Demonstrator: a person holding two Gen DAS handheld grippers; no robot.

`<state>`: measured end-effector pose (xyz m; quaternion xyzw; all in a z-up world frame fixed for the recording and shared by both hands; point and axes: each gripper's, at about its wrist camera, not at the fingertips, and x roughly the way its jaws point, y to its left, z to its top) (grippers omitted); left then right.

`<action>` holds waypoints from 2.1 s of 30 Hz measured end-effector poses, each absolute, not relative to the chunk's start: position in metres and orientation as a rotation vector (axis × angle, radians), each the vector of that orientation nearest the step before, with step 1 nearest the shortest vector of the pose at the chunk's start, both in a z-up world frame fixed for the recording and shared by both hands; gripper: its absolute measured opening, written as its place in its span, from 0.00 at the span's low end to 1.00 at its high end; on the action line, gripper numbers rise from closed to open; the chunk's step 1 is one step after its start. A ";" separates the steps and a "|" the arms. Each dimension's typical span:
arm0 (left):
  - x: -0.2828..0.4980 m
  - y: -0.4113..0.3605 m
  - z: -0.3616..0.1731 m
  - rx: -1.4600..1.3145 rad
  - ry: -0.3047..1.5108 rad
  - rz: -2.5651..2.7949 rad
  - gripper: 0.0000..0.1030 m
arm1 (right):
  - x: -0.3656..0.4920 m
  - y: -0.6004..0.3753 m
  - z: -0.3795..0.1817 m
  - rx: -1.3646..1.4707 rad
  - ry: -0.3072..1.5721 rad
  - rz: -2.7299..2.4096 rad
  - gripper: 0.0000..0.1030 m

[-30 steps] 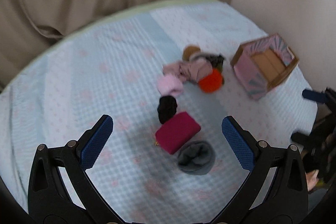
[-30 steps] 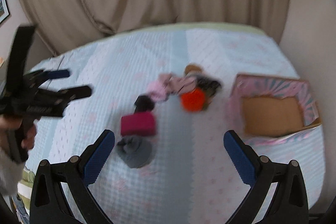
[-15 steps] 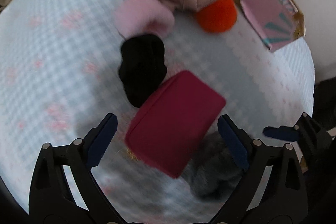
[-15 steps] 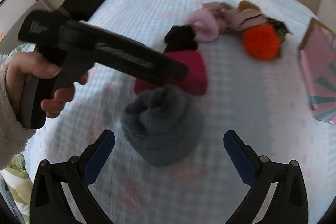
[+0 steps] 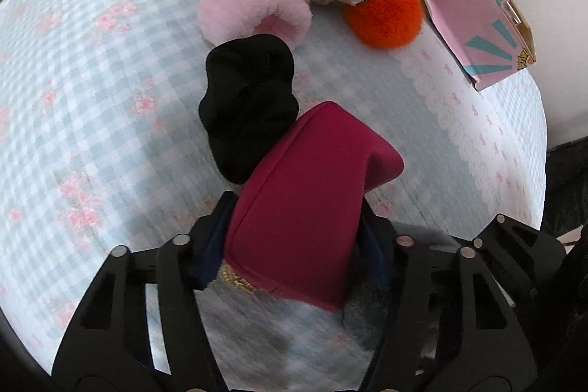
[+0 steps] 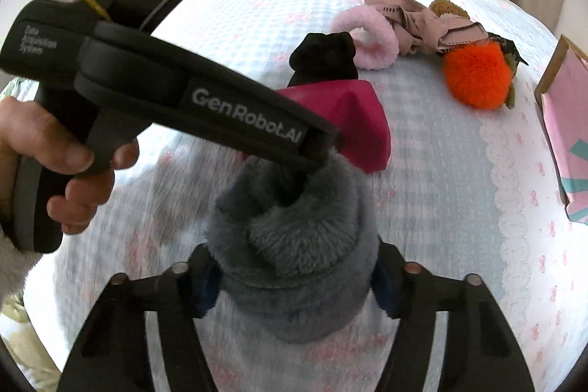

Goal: Organize soft objects
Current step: 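Grasp the magenta pouch with the left tool while the right tool grasps the grey sock, then carry both items over the box and open both tools to drop them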

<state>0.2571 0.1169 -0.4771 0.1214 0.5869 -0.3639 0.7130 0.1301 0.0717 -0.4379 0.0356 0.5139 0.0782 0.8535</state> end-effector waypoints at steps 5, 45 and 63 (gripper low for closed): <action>0.256 0.130 -0.469 0.239 1.295 -0.788 0.47 | 0.126 0.068 -0.429 0.078 1.088 0.167 0.48; 0.137 0.043 -0.153 -0.072 0.978 -0.353 0.44 | 0.051 -0.172 -0.134 0.079 0.802 0.112 0.48; 0.188 -0.187 -0.247 -0.083 1.136 -0.325 0.44 | 0.142 -0.392 -0.223 0.200 1.089 -0.006 0.48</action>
